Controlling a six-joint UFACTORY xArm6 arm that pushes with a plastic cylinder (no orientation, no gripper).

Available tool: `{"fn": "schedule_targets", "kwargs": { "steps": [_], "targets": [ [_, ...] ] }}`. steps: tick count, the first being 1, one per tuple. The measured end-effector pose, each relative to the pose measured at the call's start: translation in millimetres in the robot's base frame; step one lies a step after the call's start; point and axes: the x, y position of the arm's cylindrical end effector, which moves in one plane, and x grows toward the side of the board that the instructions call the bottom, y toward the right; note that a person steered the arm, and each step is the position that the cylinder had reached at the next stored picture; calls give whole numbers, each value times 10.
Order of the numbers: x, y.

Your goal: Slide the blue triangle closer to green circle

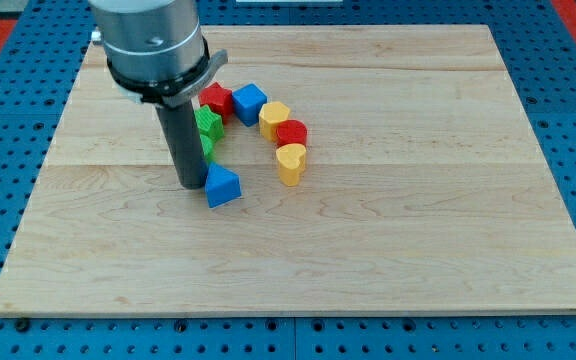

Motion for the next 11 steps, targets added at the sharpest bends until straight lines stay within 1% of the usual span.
{"fn": "schedule_targets", "kwargs": {
  "steps": [1,4,5,6,7,8,9,10,11],
  "targets": [
    [-87,0],
    [665,-137],
    [678,234],
    [451,374],
    [235,374],
    [324,444],
    [364,277],
    [319,102],
    [228,104]
  ]
}}
